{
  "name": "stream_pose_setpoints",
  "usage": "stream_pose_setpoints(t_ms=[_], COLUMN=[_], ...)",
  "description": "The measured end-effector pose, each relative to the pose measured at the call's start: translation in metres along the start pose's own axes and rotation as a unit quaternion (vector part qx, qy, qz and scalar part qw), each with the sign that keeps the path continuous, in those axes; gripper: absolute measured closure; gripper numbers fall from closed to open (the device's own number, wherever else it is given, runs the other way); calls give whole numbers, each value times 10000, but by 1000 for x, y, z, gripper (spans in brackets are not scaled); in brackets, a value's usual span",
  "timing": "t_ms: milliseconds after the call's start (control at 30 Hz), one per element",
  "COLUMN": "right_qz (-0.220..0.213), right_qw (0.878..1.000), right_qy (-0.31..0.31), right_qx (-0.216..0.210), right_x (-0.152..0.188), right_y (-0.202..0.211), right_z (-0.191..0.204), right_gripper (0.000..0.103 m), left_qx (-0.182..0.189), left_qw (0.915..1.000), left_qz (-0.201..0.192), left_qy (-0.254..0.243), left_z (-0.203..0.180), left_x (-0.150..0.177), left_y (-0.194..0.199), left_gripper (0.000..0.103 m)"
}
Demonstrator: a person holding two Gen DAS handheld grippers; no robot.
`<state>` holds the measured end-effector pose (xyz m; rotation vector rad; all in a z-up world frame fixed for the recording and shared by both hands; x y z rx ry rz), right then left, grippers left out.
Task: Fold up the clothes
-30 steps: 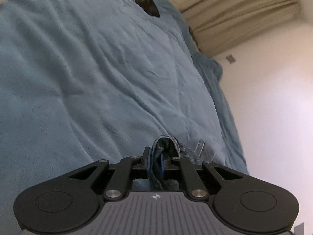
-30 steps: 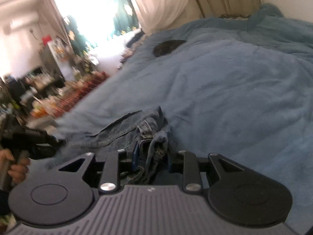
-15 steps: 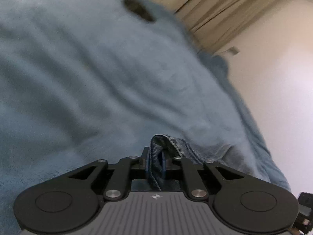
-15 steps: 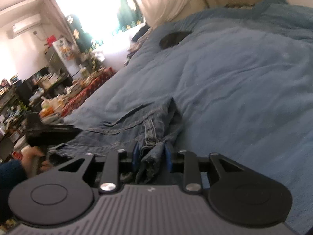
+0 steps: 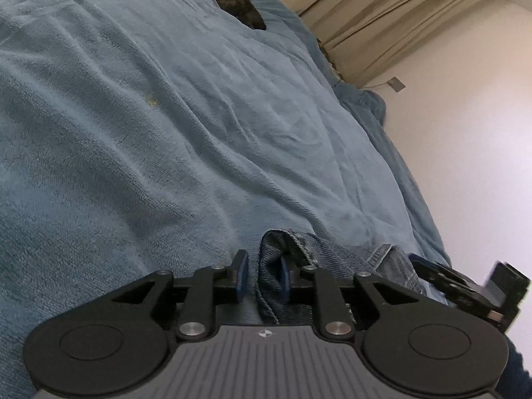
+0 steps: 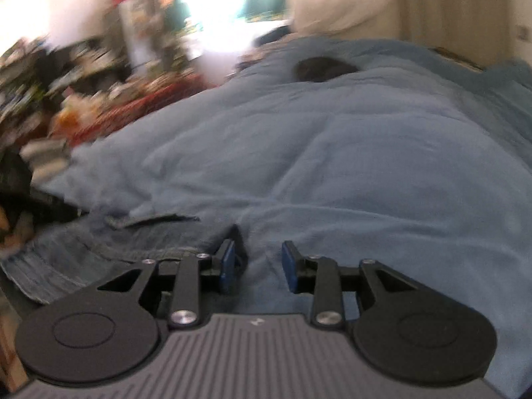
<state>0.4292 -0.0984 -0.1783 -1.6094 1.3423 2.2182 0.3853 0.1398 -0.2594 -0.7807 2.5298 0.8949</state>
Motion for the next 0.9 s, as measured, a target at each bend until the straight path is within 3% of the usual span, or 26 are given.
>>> stream_pose_setpoints(t_ms=[67, 167, 200, 267, 433, 533, 733, 800, 833, 900], right_qz=[118, 188, 207, 194, 65, 40, 9, -54, -143, -261], right_qw=[9990, 9979, 9975, 9971, 9991, 9996, 9997, 9992, 9981, 9962], right_qy=[431, 571, 594, 551, 34, -75, -218, -368, -552, -803], right_qx=[0, -237, -327, -486, -416, -258, 61, 167, 218, 226], right_x=[-8, -9, -9, -5, 8, 8, 6, 3, -1, -9], right_y=[-19, -42, -49, -50, -47, -40, -24, -16, -10, -1], right_z=[-4, -4, -4, -2, -11, -15, -21, -24, -27, -24], right_gripper=[68, 70, 74, 100, 101, 100, 98, 97, 94, 94], left_qx=[17, 41, 19, 11, 77, 70, -69, 5, 34, -12], left_qw=[10000, 10000, 10000, 9999, 9998, 9996, 9966, 9975, 9978, 9987], left_qz=[1, 0, 1, -1, -183, -58, -724, -677, -646, -495], left_qy=[-25, -56, -73, -123, -27, 250, 375, 211, 122, -134], left_z=[-1, -1, -1, -4, -4, 10, 10, -2, -9, -26], left_x=[-2, -4, -5, -5, -2, 2, -17, -24, -27, -31], left_y=[-2, -5, -7, -8, -2, -3, 52, 53, 53, 39], left_gripper=[85, 85, 85, 92, 93, 92, 94, 94, 92, 65])
Point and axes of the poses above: each gripper's, at about its wrist camera, not at the fingertips, and y roughly against the way its jaws point, z to its left, x to its underside, the point moved 4 cm from there along -y, roughly the way its jaws point, and after that the axes turned 4 degrees about x, right-handed, at the moved point
